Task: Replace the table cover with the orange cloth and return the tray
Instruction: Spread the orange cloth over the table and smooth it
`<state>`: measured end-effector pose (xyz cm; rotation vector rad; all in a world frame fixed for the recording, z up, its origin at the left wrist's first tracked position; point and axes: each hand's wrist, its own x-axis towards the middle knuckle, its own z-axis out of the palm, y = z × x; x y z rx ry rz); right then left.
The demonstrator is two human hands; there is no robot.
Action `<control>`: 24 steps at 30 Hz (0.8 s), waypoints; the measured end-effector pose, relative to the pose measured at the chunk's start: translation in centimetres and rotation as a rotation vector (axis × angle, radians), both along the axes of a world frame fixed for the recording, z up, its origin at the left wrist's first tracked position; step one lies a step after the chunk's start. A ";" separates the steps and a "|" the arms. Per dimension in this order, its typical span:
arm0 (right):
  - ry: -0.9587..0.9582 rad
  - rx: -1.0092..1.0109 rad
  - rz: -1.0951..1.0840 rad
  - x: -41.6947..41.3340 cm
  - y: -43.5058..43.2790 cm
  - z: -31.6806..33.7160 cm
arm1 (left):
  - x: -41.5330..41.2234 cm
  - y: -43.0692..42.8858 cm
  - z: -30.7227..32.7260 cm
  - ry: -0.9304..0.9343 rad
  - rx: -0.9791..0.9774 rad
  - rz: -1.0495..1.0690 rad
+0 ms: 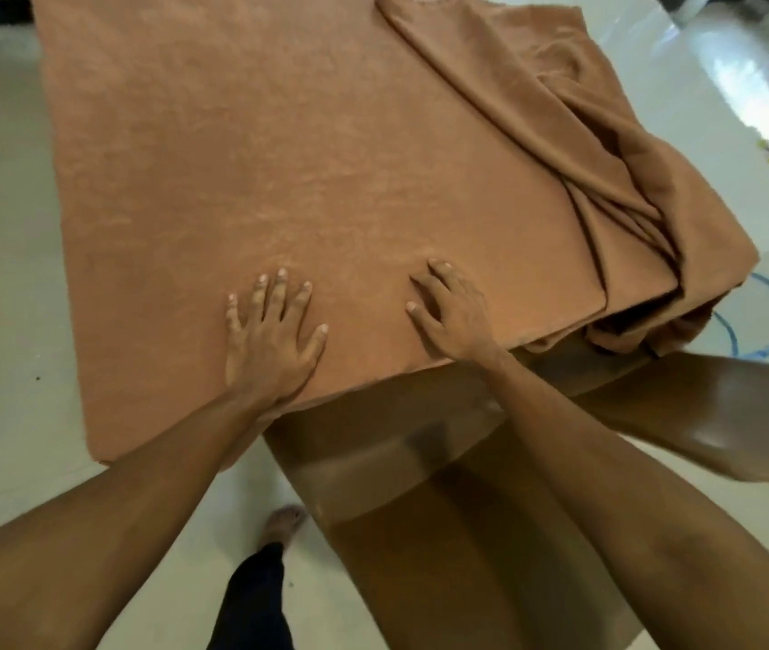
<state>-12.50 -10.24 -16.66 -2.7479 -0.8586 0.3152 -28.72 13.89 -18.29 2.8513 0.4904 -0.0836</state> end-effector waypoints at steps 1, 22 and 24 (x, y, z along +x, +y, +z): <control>-0.015 0.000 -0.001 1.1 -1.2 -0.1 | -0.1 0.2 -0.1 -0.003 0.004 -0.012; 0.219 0.136 0.209 13.1 -25.6 5.5 | 14.6 -28.0 2.4 0.009 -0.060 0.185; 0.098 0.162 0.101 16.3 -27.0 4.8 | 18.1 -31.1 2.3 -0.004 -0.122 0.146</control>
